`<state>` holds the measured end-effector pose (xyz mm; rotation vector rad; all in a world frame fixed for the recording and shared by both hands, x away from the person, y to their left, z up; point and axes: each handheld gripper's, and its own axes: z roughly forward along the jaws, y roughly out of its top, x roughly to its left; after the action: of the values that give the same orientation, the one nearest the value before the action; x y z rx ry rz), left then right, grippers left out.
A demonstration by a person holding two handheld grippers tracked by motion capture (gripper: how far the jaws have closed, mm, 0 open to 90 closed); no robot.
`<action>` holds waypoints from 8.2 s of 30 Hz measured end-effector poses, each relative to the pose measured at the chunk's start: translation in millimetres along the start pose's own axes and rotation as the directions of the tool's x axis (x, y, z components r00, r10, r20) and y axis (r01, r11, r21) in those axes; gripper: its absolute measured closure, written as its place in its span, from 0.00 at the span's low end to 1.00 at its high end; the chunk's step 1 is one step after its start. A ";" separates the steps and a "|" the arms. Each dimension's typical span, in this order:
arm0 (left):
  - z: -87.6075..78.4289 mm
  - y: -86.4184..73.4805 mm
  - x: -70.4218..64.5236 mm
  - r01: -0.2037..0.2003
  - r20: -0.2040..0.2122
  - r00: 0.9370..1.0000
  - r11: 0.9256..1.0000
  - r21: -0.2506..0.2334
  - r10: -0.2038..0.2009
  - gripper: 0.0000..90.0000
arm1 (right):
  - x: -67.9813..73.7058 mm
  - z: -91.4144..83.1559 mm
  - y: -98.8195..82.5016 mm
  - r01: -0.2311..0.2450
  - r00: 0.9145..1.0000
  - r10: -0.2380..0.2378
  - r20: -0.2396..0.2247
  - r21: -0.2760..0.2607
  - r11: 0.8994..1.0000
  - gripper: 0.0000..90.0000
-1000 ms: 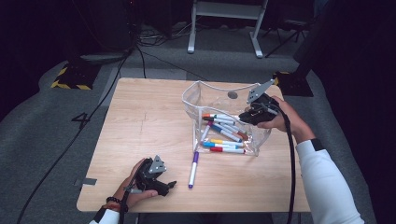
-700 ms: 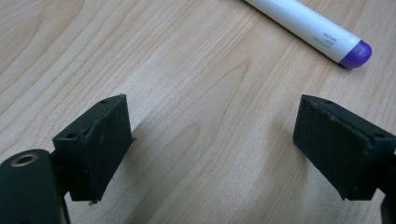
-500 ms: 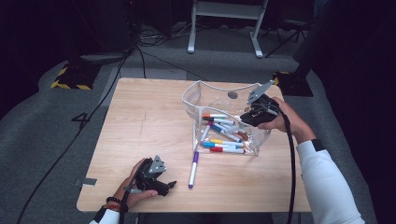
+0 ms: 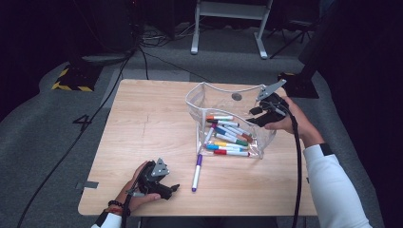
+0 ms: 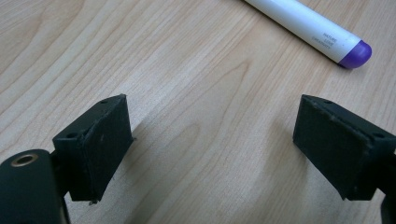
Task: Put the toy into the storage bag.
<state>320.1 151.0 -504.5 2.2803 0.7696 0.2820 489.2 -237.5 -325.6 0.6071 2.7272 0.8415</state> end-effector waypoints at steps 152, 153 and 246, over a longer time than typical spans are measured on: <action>0.2 0.2 0.2 -0.003 0.000 1.000 1.000 0.000 0.003 0.13 | 133.3 19.7 -103.7 -0.053 0.989 0.006 -0.146 -0.316 0.947 0.83; 0.2 0.2 0.2 -0.003 0.000 1.000 1.000 0.000 0.003 0.13 | 133.0 16.2 -102.1 -0.049 0.990 0.004 -0.140 -0.320 0.946 0.83; 0.2 0.2 0.1 -0.002 0.001 1.000 1.000 0.000 0.002 0.13 | 13.0 5.9 25.7 0.051 0.996 -0.044 -0.072 0.097 0.994 0.69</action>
<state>320.4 150.9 -504.5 2.2809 0.7670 0.2815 487.8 -209.6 -316.6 0.5384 2.8485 0.7342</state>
